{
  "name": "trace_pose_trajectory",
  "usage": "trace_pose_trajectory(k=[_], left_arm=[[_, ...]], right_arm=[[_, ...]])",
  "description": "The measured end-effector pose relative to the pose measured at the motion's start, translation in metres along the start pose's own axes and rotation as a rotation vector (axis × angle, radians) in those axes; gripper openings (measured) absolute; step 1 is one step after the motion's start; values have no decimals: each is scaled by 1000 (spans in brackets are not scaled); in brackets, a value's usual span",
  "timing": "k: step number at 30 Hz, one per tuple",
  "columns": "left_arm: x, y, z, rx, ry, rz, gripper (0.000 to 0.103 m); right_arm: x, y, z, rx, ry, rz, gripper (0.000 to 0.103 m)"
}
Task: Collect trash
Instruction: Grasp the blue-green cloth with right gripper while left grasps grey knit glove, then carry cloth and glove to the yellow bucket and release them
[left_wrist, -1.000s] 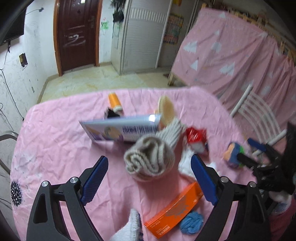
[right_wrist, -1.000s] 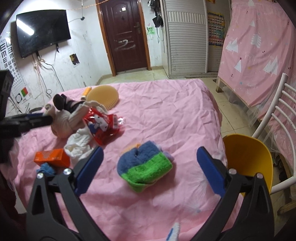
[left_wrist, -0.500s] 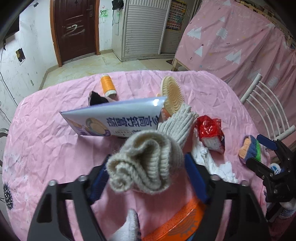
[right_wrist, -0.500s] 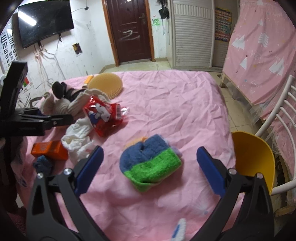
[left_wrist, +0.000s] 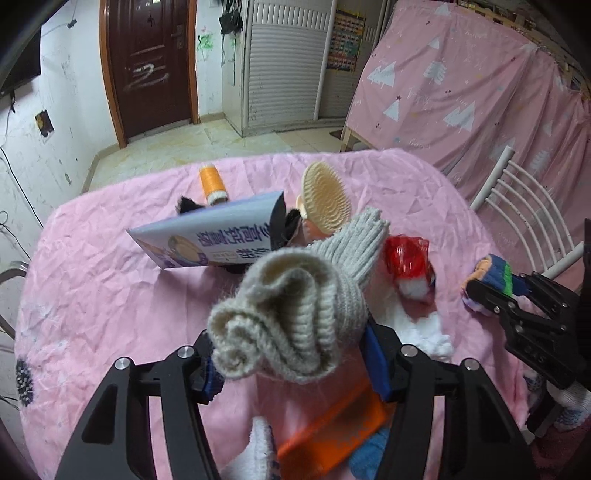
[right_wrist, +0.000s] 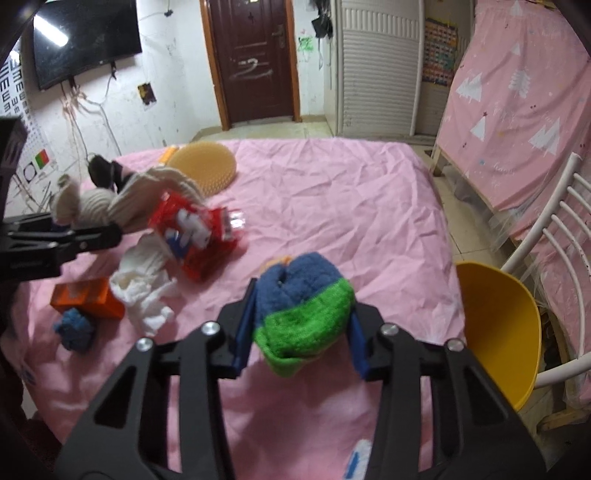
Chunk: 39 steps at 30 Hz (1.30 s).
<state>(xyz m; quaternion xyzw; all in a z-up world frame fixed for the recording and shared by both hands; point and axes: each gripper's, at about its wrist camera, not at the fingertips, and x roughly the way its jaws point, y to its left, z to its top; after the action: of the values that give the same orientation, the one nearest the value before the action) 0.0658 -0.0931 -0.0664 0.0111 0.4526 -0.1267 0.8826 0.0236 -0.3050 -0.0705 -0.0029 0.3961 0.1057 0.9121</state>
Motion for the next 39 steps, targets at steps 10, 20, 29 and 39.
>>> trace_pose_trajectory(k=[10, 20, 29, 39], left_arm=[[-68, -4, 8, 22, -152, 37, 52], [-102, -24, 20, 48, -240, 44, 52], [-103, -56, 28, 99, -248, 27, 52], [-90, -101, 44, 165, -233, 6, 52]], right_arm=[[-43, 2, 15, 0, -141, 6, 41], [-74, -10, 26, 17, -227, 9, 41], [-90, -32, 23, 65, -274, 7, 41], [-102, -71, 14, 135, -312, -13, 41]])
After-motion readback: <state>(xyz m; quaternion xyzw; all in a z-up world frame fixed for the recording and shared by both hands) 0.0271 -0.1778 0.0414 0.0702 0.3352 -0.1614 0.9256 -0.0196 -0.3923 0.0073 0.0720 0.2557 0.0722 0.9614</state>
